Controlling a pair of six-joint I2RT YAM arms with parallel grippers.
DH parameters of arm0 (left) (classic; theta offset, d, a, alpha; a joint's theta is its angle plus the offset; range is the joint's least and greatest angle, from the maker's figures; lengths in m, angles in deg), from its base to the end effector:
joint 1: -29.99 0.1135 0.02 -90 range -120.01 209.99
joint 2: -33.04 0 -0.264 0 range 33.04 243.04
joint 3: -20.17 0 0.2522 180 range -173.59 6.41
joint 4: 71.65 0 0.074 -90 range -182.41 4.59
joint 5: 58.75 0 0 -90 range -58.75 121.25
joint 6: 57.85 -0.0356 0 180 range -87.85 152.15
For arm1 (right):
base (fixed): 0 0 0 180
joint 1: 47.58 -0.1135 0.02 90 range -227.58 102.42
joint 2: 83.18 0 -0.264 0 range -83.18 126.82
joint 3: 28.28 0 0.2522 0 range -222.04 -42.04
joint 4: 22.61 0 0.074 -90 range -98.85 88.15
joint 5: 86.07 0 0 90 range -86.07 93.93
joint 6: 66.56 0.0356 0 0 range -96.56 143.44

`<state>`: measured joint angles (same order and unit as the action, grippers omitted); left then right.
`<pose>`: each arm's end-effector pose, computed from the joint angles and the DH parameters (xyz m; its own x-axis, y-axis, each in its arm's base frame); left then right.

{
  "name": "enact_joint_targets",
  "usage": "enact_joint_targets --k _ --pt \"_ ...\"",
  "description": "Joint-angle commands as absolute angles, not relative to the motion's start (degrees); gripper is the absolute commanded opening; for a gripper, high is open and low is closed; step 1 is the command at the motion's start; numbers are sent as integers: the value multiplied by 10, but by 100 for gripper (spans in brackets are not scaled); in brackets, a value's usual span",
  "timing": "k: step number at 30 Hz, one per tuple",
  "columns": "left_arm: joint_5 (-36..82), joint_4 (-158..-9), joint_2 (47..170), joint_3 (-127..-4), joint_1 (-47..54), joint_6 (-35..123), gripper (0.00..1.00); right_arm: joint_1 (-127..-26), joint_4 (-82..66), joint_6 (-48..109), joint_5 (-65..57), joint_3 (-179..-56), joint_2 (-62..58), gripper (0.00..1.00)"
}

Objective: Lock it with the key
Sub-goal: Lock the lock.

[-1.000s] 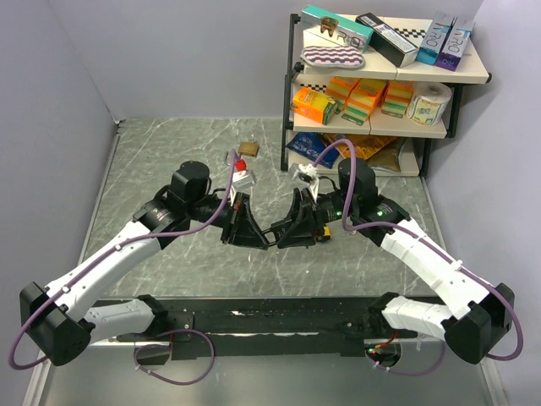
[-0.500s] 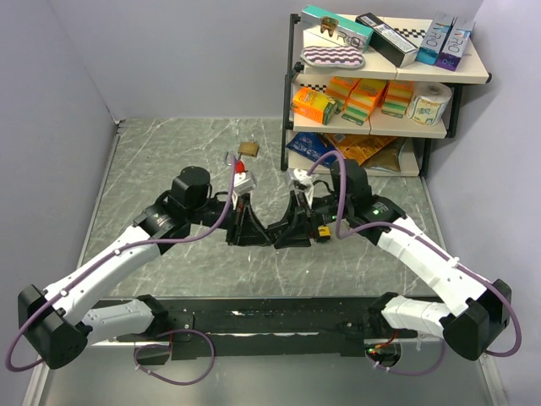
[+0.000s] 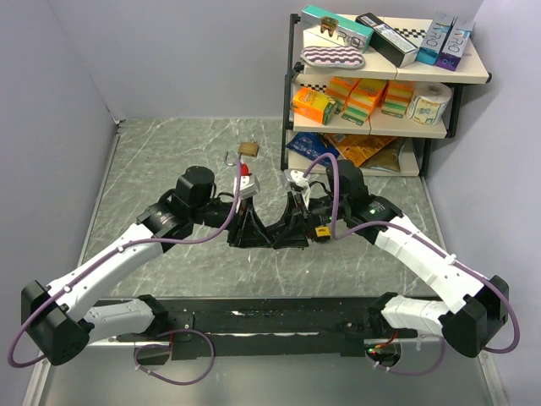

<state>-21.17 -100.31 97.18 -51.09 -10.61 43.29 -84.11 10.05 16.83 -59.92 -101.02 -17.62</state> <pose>0.1670 -0.1803 0.3472 -0.4583 0.2377 -0.8564 0.8847 0.0298 -0.4652 0.1754 0.1697 0.3468 -0.2382 -0.2396 -0.9412 -0.9472 -0.1568 0.2797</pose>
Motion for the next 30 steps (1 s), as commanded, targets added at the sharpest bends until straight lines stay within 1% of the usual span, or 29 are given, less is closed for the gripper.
enact_joint_targets --k 1,5,9,11,17,23,30 --pt "-199 -985 965 -538 -111 384 36 -852 55 155 -629 -1034 -176 0" --pt "-192 -981 970 -538 -111 385 36 -852 43 165 -633 -1031 -175 0" --pt "-188 -1013 984 -546 -111 356 41 -852 54 158 -634 -1035 -176 0" --pt "-182 -1029 987 -547 -111 345 43 -852 56 157 -634 -1035 -180 0" --pt "-155 -1076 978 -545 -109 303 40 -851 72 146 -635 -1037 -183 0" --pt "-183 -1095 948 -535 -75 300 53 -844 88 139 -635 -1037 -189 0" --pt "-204 -1065 954 -531 -78 307 56 -844 62 159 -633 -1029 -186 0"
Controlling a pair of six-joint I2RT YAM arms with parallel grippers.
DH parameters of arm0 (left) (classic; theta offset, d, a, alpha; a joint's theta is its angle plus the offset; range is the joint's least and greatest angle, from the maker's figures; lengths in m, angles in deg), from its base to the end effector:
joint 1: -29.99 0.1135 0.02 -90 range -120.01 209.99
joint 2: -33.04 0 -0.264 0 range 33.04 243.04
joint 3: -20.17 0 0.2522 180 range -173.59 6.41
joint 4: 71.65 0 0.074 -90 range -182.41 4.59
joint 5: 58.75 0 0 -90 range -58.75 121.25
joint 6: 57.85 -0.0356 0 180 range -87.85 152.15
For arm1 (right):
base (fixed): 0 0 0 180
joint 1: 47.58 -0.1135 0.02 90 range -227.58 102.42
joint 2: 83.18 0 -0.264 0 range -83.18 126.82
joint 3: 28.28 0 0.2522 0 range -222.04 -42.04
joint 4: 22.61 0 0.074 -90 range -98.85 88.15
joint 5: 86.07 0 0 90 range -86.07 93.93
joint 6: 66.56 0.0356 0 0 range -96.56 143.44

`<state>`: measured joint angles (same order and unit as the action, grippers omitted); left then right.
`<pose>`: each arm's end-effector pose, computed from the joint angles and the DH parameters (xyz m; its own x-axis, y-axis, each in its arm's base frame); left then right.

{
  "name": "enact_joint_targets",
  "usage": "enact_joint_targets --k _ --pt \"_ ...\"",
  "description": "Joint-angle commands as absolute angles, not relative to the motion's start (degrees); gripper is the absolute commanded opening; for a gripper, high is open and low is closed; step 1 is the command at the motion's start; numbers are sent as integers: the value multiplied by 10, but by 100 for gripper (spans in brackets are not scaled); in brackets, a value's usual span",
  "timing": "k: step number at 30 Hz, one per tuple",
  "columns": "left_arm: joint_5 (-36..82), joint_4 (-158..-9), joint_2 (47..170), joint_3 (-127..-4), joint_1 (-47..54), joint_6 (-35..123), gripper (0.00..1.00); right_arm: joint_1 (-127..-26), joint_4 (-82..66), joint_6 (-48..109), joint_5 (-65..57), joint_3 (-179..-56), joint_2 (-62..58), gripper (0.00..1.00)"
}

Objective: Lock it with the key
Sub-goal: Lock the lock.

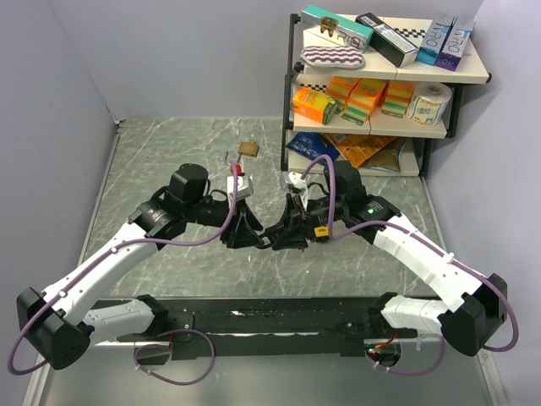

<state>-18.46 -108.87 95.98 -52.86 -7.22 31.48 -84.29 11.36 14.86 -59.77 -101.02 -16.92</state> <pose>0.1704 -0.1635 0.3485 -0.3523 0.2770 -0.8940 0.9359 0.1013 -0.3374 0.1765 0.1714 0.3422 -0.2313 -0.2549 -0.9389 -0.9475 -0.1600 0.2768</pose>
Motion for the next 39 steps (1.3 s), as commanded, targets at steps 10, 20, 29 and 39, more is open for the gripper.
enact_joint_targets --k 10,20,29,39 --pt "-184 -1052 983 -529 -110 315 50 -844 57 161 -631 -1045 -172 0" --pt "-189 -1038 997 -527 -118 340 29 -848 26 185 -627 -1037 -169 0" --pt "-209 -1054 959 -507 -92 313 1 -845 78 161 -630 -1045 -170 32" --pt "-254 -1107 927 -512 -15 254 1 -803 193 90 -621 -1071 -181 78"
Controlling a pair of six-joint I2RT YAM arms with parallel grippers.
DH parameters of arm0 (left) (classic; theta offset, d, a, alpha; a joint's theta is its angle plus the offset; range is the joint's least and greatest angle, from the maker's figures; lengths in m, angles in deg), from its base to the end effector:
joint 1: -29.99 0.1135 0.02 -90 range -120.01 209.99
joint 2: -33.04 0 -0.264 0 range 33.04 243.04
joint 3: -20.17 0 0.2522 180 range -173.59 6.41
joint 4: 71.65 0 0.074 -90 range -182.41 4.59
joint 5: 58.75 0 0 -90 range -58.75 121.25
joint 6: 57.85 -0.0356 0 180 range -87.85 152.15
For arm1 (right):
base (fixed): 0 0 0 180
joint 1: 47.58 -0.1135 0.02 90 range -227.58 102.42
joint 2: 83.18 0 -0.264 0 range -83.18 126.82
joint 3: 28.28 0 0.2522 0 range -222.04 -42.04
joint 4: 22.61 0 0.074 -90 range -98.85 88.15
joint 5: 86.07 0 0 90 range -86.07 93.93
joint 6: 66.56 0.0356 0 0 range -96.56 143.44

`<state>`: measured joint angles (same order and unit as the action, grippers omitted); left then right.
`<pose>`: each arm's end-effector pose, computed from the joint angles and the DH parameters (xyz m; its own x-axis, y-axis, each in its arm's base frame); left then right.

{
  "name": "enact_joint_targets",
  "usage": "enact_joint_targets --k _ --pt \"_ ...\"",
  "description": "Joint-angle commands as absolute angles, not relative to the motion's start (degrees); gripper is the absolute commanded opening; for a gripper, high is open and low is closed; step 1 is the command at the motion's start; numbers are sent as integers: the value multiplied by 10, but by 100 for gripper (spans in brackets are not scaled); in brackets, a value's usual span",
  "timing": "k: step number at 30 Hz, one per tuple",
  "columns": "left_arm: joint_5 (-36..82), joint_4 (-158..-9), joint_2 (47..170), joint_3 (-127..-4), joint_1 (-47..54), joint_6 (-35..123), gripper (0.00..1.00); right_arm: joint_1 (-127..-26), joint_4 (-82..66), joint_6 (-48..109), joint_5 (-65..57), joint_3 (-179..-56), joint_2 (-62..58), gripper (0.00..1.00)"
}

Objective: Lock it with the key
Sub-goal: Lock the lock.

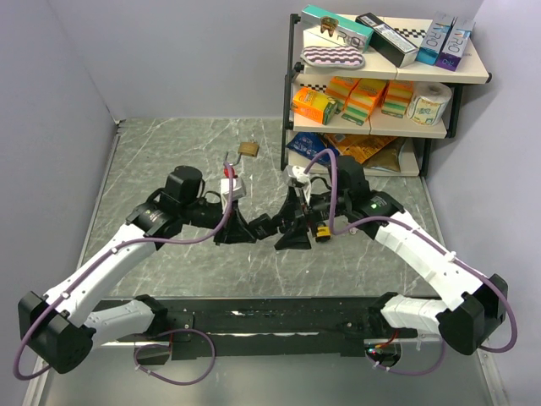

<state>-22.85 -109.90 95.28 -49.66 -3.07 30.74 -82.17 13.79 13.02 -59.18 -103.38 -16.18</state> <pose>0.1759 -0.1489 0.3320 -0.4050 0.2808 -0.8701 0.9141 0.1044 -0.3918 0.1844 0.1657 0.3493 -0.2205 -0.2514 -0.9424 -0.9589 -0.1209 0.2566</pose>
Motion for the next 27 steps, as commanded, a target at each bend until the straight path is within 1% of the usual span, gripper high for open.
enact_joint_targets --k 1,3,4,7,17,21,24,25,27 --pt "-254 -1115 926 -516 -15 245 1 -799 203 82 -619 -1078 -180 77" --pt "-260 -1134 925 -517 -15 221 1 -788 226 65 -615 -1086 -177 76" --pt "-260 -1143 925 -519 -15 210 1 -783 231 60 -615 -1094 -174 72" --pt "-257 -1163 928 -520 -15 177 1 -779 256 37 -610 -1114 -165 66" --pt "-253 -1168 941 -521 -26 150 1 -800 257 26 -602 -1130 -140 63" --pt "-253 -1163 942 -518 -30 158 1 -821 255 17 -592 -1134 -124 58" --pt "-252 -1162 942 -518 -30 161 1 -828 276 -3 -584 -1144 -116 50" --pt "-250 -1163 941 -518 -29 161 1 -828 278 -7 -584 -1145 -115 45" --pt "-247 -1165 940 -516 -30 156 1 -828 280 -17 -578 -1143 -116 41"
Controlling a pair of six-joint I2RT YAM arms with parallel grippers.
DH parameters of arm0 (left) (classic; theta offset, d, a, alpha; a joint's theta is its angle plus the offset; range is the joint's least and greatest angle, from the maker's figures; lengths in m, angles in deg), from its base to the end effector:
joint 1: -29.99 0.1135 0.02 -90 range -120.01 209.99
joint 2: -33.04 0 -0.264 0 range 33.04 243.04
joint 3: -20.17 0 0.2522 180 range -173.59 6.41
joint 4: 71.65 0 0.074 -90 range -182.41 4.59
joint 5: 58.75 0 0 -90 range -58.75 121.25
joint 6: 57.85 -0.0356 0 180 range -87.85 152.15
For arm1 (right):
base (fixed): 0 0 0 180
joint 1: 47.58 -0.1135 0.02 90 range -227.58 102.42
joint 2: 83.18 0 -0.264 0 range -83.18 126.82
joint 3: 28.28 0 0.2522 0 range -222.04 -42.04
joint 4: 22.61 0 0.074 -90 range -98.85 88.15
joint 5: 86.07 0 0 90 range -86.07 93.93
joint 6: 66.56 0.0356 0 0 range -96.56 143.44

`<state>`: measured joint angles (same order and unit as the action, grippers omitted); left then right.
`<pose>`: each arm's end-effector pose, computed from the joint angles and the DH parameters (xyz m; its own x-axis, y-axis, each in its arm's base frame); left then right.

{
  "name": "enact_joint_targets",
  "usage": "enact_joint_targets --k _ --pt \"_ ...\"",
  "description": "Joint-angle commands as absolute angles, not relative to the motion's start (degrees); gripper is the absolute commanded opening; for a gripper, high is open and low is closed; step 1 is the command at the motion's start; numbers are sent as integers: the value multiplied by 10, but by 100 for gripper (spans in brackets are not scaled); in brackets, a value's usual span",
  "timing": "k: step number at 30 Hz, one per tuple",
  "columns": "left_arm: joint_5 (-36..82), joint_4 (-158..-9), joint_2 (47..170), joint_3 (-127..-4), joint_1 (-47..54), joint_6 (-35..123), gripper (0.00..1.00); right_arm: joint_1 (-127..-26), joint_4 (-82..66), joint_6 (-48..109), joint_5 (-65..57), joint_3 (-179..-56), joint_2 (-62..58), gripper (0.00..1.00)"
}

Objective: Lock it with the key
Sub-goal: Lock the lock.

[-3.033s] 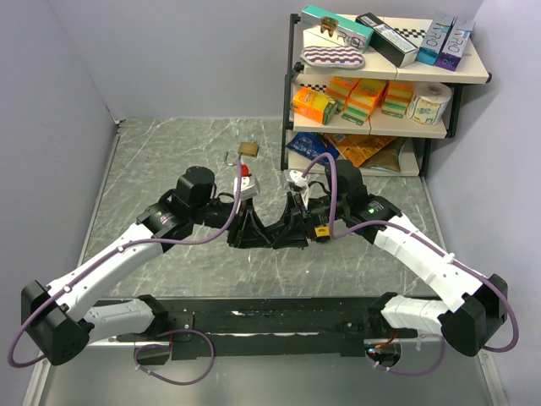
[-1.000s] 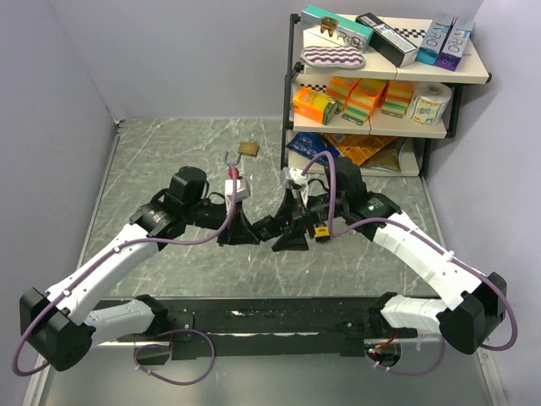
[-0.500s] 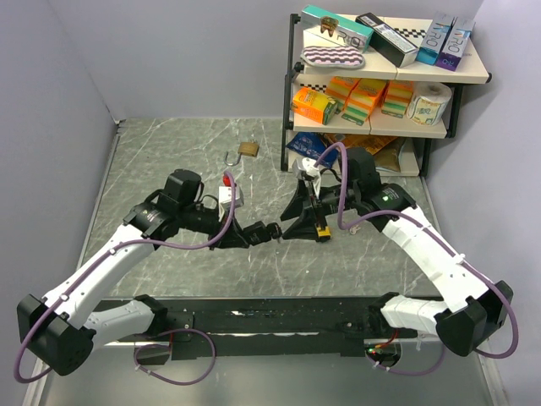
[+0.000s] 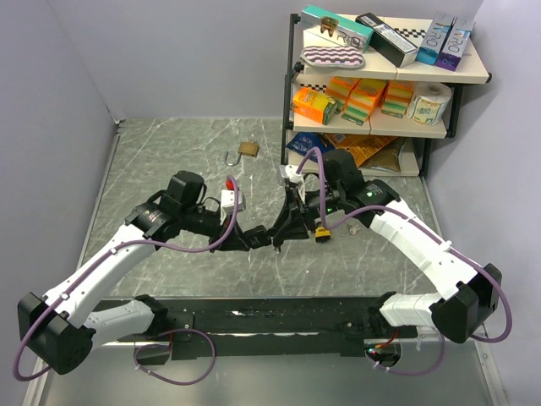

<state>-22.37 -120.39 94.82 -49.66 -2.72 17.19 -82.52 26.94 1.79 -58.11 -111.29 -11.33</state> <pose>0.1671 -0.1414 0.3194 -0.3146 0.3840 -0.8680 0.9475 0.0725 -0.3114 0.1921 0.1726 0.3569 -0.1647 -0.3261 -0.9309 -0.9649 -0.1425 0.2207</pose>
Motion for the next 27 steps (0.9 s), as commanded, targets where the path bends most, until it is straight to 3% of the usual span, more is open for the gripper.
enact_joint_targets --k 1,7,15,27 --pt "-247 -1164 939 -516 -30 158 1 -829 278 -18 -578 -1141 -115 37" --pt "-244 -1168 937 -510 -29 158 1 -829 291 -39 -576 -1148 -116 0" --pt "-263 -1192 945 -491 5 138 1 -808 276 -52 -564 -1122 -159 0" --pt "-259 -1224 937 -473 16 83 1 -697 303 -32 -615 -1130 -152 0"
